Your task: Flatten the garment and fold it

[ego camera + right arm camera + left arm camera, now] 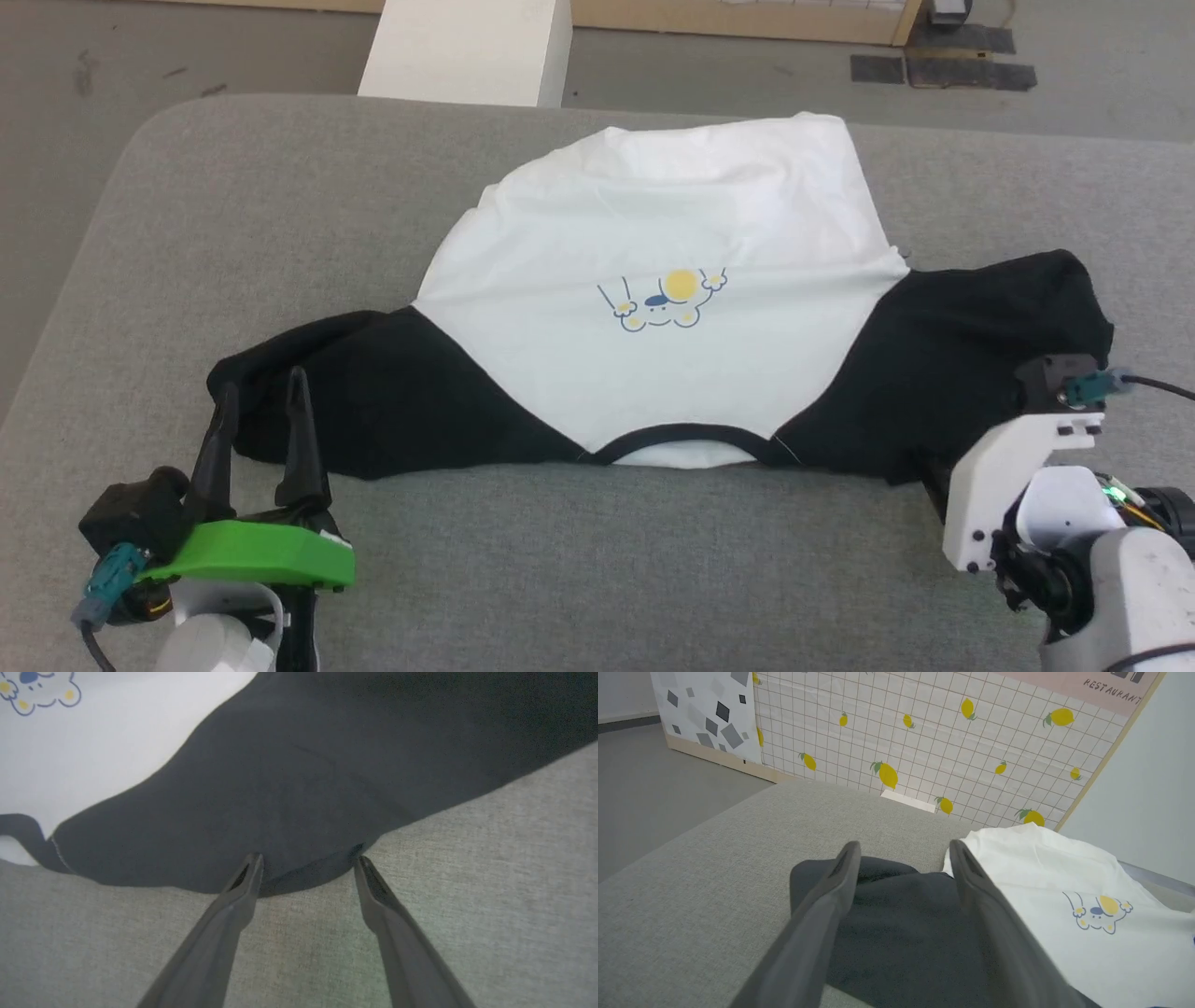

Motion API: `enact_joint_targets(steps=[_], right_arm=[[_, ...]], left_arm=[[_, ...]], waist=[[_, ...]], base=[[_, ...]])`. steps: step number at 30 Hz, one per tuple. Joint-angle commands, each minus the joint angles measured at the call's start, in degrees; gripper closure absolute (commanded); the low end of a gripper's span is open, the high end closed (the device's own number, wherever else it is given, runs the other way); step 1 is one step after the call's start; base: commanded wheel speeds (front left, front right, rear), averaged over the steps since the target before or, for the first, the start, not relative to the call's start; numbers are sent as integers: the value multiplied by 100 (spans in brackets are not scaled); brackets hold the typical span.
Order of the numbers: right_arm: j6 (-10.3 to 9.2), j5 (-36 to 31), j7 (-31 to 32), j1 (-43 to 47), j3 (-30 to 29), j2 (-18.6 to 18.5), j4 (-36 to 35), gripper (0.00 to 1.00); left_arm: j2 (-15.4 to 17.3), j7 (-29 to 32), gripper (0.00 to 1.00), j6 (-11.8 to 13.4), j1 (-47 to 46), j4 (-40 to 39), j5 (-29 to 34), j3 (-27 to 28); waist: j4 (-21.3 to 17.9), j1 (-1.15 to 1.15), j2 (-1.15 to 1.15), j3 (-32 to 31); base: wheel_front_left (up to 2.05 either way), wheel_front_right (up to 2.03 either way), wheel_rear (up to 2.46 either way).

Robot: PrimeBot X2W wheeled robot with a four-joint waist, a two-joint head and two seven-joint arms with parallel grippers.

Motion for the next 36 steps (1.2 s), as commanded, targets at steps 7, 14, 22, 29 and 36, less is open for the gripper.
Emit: enact_joint_targets(steps=[7,14,22,29,36], right_arm=[[-8,-38,-153,-268,152,2,411,0],[-8,-130,-179,-358,75,2,662,100],[-8,-651,-34,-477,-778,2,430,100],[-8,-695,220,-430,-1028,2,38,100],[-8,-454,272,-155,-946,2,-255,100]], left_arm=[[-125,-26,0,-162,-179,83,144,71],[-182,-27,0,-269,-252,181,184,84],[-209,-27,0,-353,-281,351,195,-50],[-246,456,0,-281,-241,507,13,-143],[-325,3408,0,509,106,-217,-590,-482]], waist=[[149,0,0,190],[186,0,0,222],[194,0,0,161],[206,0,0,121],[199,0,0,-7]], base=[[0,0,0],[0,0,0],[0,0,0],[0,0,0],[0,0,0]])
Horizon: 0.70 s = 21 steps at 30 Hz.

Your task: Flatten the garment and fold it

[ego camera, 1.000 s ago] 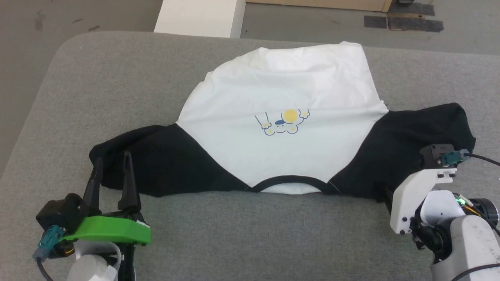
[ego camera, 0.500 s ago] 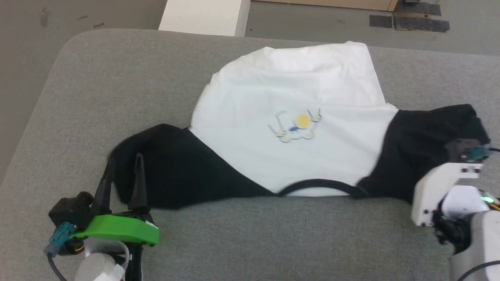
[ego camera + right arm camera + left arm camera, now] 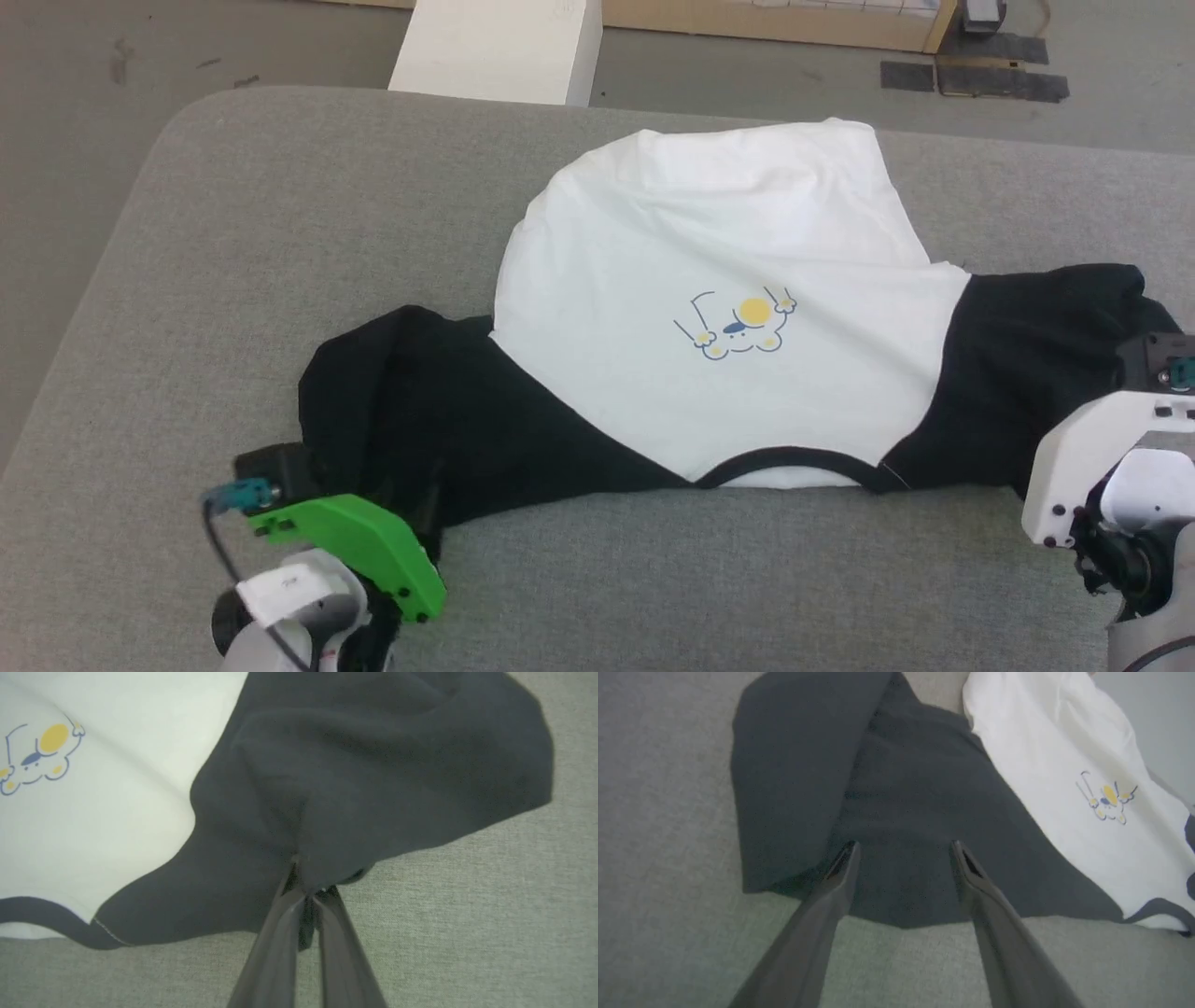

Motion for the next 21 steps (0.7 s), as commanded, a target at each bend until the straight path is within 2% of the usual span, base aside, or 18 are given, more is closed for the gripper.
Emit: enact_joint_targets(steps=[1,4,8,12,18,19,20,21], right_arm=[[-11,52,24,68,37,-11,-48,100],[-11,128,13,84,129,-11,-107,100],[-11,174,-2,48,229,-11,-147,100],[-11,208,-23,16,273,-11,-180,100],[-11,223,-53,-15,304,-11,-212,100],[-11,221,-59,-17,305,-11,-217,100],[-11,216,-61,-16,308,-11,-218,100],[-11,215,-62,-15,312,-11,-217,100]], left_arm=[[58,433,0,166,89,-134,-35,-46],[152,1192,0,476,147,-426,-41,-112],[153,1441,0,593,102,-491,-106,-110],[149,1623,0,687,39,-177,-83,-187],[3,1532,0,458,-194,276,-331,-313],[-18,1447,10,401,-235,316,-375,-310],[-34,1334,80,346,-281,369,-397,-307],[-43,1264,100,304,-310,416,-415,-308]], waist=[[-8,0,0,-1],[-38,0,0,40],[-86,0,0,122],[-126,0,0,208],[-173,0,0,328],[-177,0,0,344],[-183,0,0,359],[-186,0,0,367]], base=[[0,0,0],[0,0,0],[0,0,0],[0,0,0],[0,0,0],[0,0,0],[0,0,0],[0,0,0]])
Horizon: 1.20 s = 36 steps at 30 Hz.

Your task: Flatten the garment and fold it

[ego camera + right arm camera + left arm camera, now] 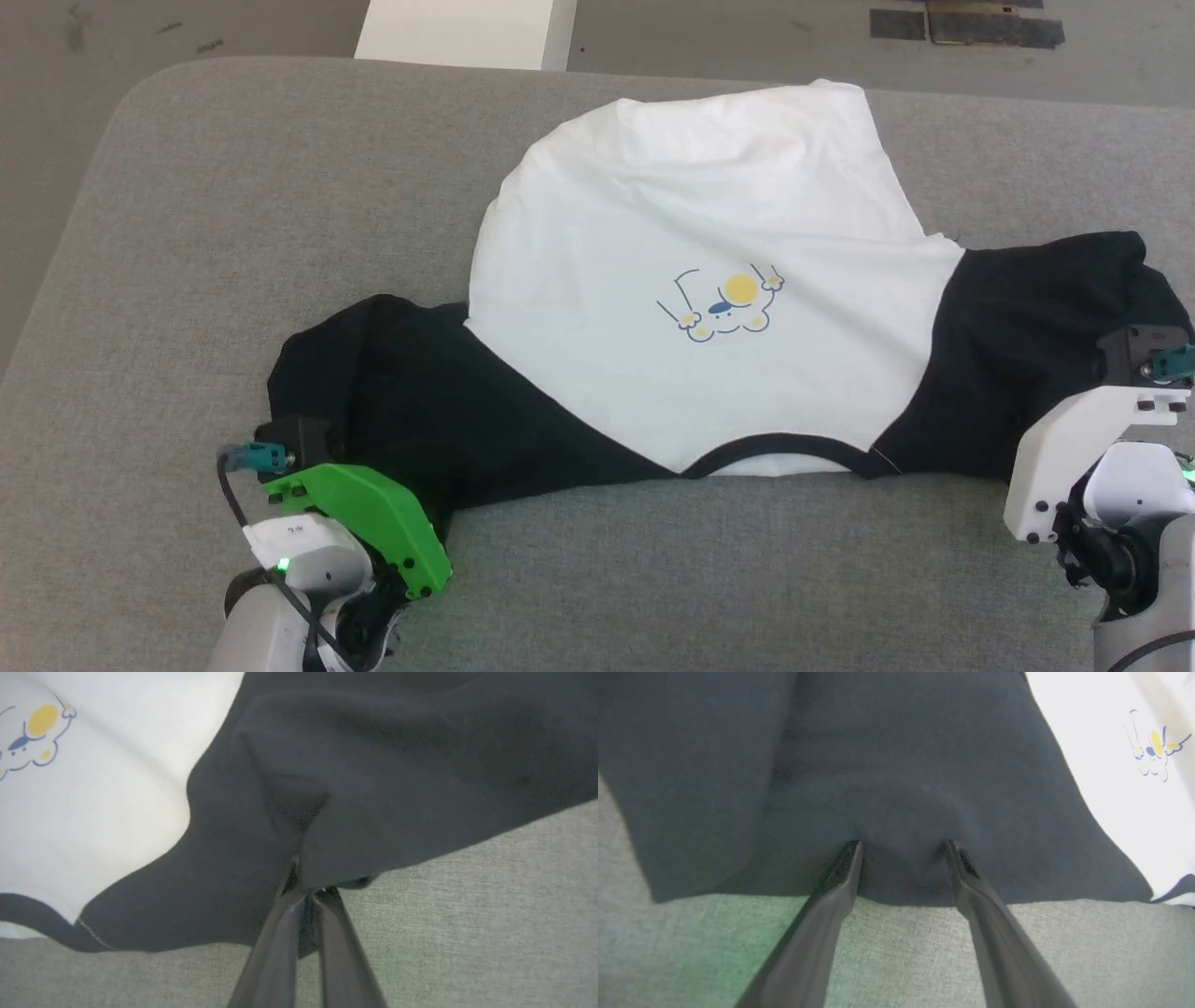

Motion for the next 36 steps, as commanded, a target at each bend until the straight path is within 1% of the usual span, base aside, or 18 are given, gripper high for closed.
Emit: enact_joint_targets(steps=[1,5,9,10,14,15,17,18,20,21,23,25,27,29,32,36], right_arm=[[-10,33,-39,-56,13,-8,-17,100],[-10,34,-61,-55,14,-8,19,100],[-10,131,-115,-59,10,-8,30,100],[-10,355,-161,-87,-16,-8,-5,100],[-10,978,-154,-192,-93,-8,-190,100],[-10,1229,-134,-255,-135,-8,-271,100],[-10,1618,-87,-405,-186,-8,-454,100],[-10,1781,-58,-485,-196,-8,-546,100],[-10,2131,50,-691,-222,-8,-743,100],[-10,2235,121,-826,-225,-8,-862,100],[-10,2387,251,-1094,-243,-8,-1046,100],[-10,2566,392,-1401,-257,-8,-1152,100],[-10,2644,511,-1714,-274,-8,-1230,100],[-10,2746,586,-2003,-312,-8,-1253,100],[-10,2907,591,-2366,-367,-8,-1228,100],[-10,2998,669,-2644,-392,-8,-1175,100]], left_arm=[[-135,-1,100,-88,-21,229,-117,-103],[-136,-162,100,-189,-81,318,-187,-67],[-137,-333,100,-293,-90,124,-388,104],[-166,-433,100,-377,-92,-203,-705,312],[-178,-477,100,-529,-255,-830,-1178,606],[-167,-472,100,-564,-356,-1021,-1286,682],[-140,-451,100,-590,-593,-1323,-1498,835],[-67,-443,100,-599,-724,-1435,-1485,878],[-22,-438,100,-584,-1097,-1630,-1587,998],[43,-473,100,-569,-1350,-1716,-1554,1059],[66,-449,100,-544,-1828,-1799,-1632,1103],[166,-464,100,-527,-2341,-1790,-1538,1102],[181,-564,100,-494,-2860,-1734,-1484,1131],[288,-653,100,-511,-3314,-1615,-1288,1084],[327,-836,100,-525,-3909,-1386,-1119,1049],[366,-906,100,-516,-4414,-1078,-989,974]], waist=[[-12,0,0,16],[-19,0,0,-3],[-15,0,0,-81],[-15,0,0,-168],[-14,0,0,-362],[-15,0,0,-424],[-28,0,0,-546],[-33,0,0,-607],[-52,0,0,-740],[-65,0,0,-816],[-82,0,0,-940],[-101,0,0,-1076],[-123,0,0,-1200],[-138,0,0,-1316],[-169,0,0,-1485],[-190,0,0,-1591]], base=[[0,0,0],[0,0,0],[0,0,0],[0,0,0],[0,0,0],[0,0,0],[0,0,0],[0,0,0],[0,0,0],[0,0,0],[0,0,0],[0,0,0],[0,0,0],[0,0,0],[0,0,0],[0,0,0]])
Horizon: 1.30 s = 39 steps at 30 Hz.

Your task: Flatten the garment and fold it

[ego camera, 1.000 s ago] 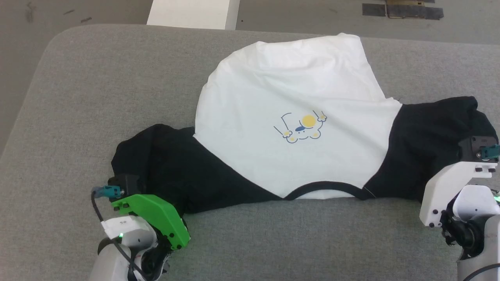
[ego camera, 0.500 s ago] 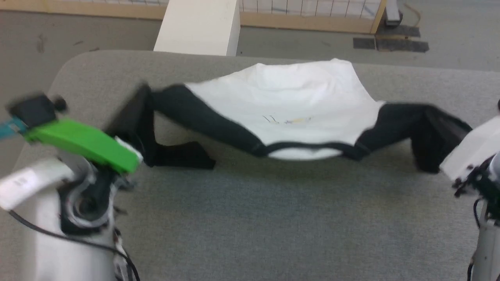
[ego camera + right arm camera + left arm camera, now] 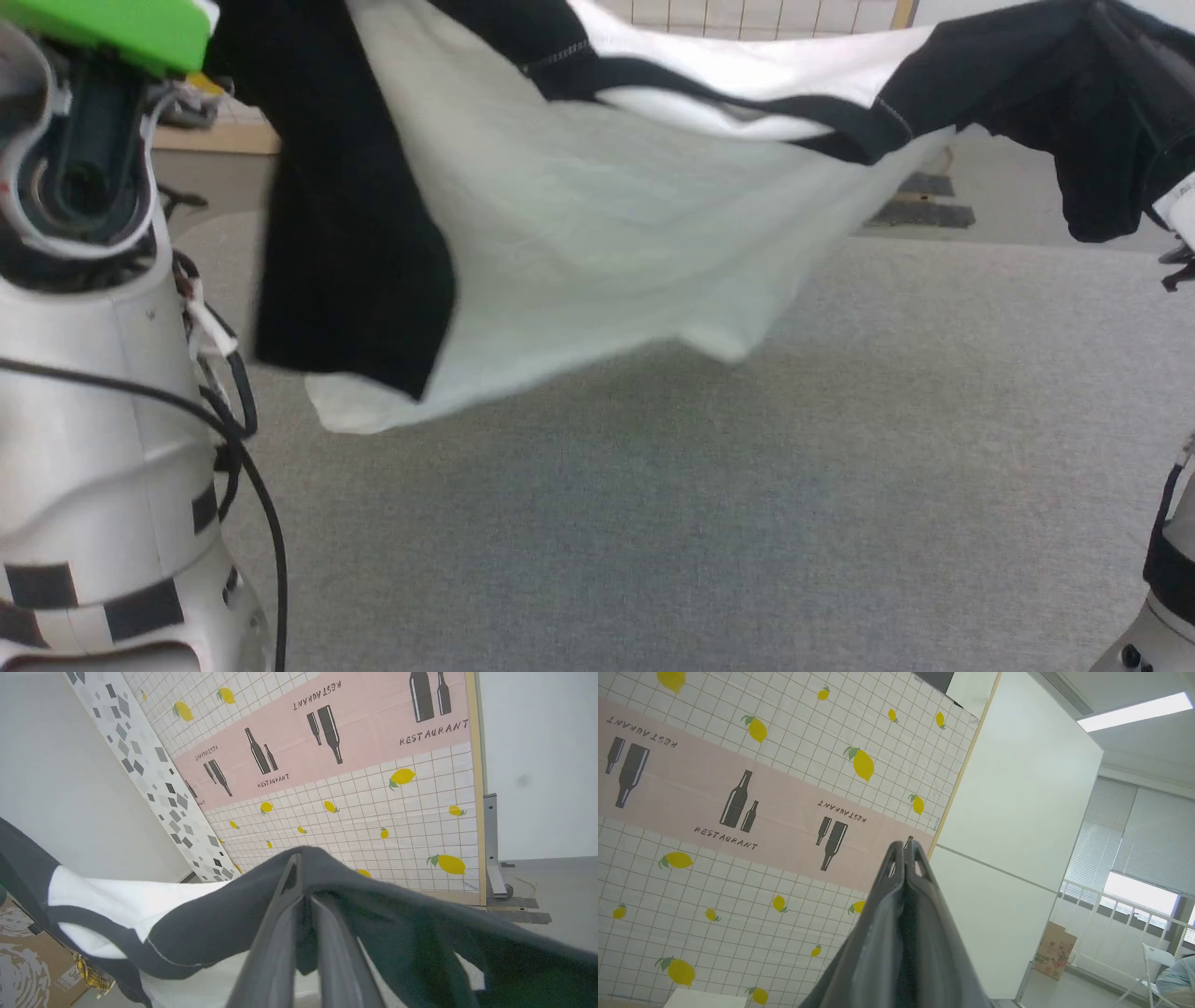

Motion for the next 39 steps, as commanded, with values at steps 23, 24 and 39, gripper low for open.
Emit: enact_joint_targets(steps=[23,24,39], right_arm=[[-8,-1236,-260,-3100,475,-7,1796,100],[-8,-1282,-419,-3336,501,-7,1999,100],[-8,-1797,-2173,-5005,744,-7,4126,100]], left_arm=[[993,148,100,-79,-2374,2690,728,-289],[1063,62,100,-114,-2564,2813,825,-330],[1154,-1394,100,-499,-3784,4134,1043,-322]], waist=[[-496,0,0,2167],[-535,0,0,2303],[-616,0,0,3255]], base=[[0,0,0],[0,0,0],[0,0,0]])
